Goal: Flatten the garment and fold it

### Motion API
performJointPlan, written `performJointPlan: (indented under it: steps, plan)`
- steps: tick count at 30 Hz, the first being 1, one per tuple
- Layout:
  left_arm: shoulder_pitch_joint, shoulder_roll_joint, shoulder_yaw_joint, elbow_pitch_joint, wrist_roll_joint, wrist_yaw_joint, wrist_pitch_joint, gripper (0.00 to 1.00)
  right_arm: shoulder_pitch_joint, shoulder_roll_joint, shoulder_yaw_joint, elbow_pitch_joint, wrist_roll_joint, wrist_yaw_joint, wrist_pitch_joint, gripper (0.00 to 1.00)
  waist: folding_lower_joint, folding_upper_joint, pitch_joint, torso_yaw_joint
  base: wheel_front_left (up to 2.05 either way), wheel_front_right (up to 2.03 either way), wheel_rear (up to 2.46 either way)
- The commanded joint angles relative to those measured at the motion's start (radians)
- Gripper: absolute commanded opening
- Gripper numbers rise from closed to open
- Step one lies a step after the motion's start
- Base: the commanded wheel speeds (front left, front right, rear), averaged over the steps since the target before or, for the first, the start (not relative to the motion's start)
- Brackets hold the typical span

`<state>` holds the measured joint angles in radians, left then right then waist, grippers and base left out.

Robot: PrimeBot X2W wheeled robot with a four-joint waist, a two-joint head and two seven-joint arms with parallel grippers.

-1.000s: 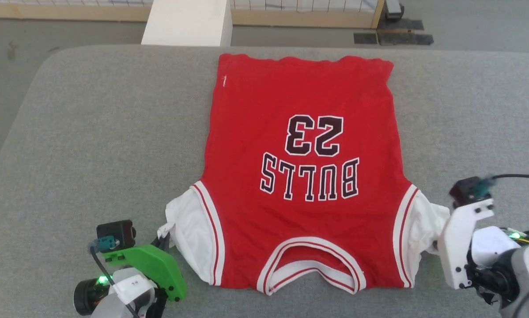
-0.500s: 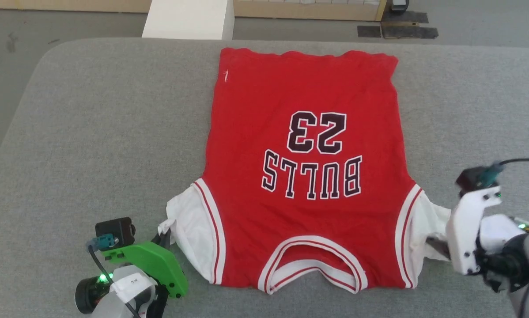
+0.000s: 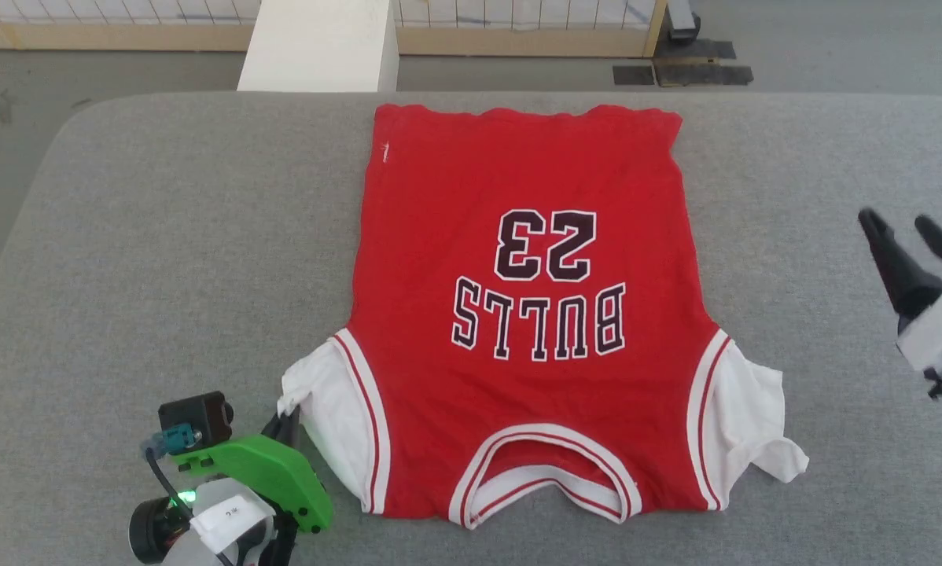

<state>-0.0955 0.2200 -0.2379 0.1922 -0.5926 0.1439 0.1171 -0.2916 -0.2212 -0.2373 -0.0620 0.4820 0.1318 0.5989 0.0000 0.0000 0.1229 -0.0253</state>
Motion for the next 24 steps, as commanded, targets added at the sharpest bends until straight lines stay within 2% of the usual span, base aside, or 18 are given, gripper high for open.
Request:
performJointPlan:
  steps: [1,7,12,17,24]
  plan:
    - [0.009,0.001,0.002,-0.016,-0.003,0.008,-0.010,0.00,-0.034,0.014,0.003,0.013,-0.020,-0.001,-0.043,1.00,0.0000,0.0000,0.019,0.004,0.00,0.00,0.00]
    - [-0.016,-0.011,-0.013,-0.100,0.015,0.022,-0.023,0.00,-0.186,0.011,0.029,0.121,-0.087,-0.001,-0.158,1.00,0.0000,0.0000,0.132,0.037,0.00,0.00,0.00]
    - [-0.051,-0.032,-0.027,-0.166,0.025,0.020,-0.049,0.00,-0.372,-0.027,0.054,0.241,-0.143,-0.001,-0.160,1.00,0.0000,0.0000,0.271,0.090,0.00,0.00,0.00]
    - [-0.072,-0.054,-0.040,-0.237,0.041,0.027,-0.085,0.00,-0.577,-0.093,0.091,0.362,-0.204,-0.001,-0.086,1.00,0.0000,0.0000,0.401,0.155,0.00,0.00,0.00]
    - [-0.071,-0.077,-0.064,-0.346,0.060,0.035,-0.121,0.00,-0.809,-0.162,0.134,0.491,-0.300,-0.001,0.131,1.00,0.0000,0.0000,0.538,0.236,0.00,0.00,0.00]
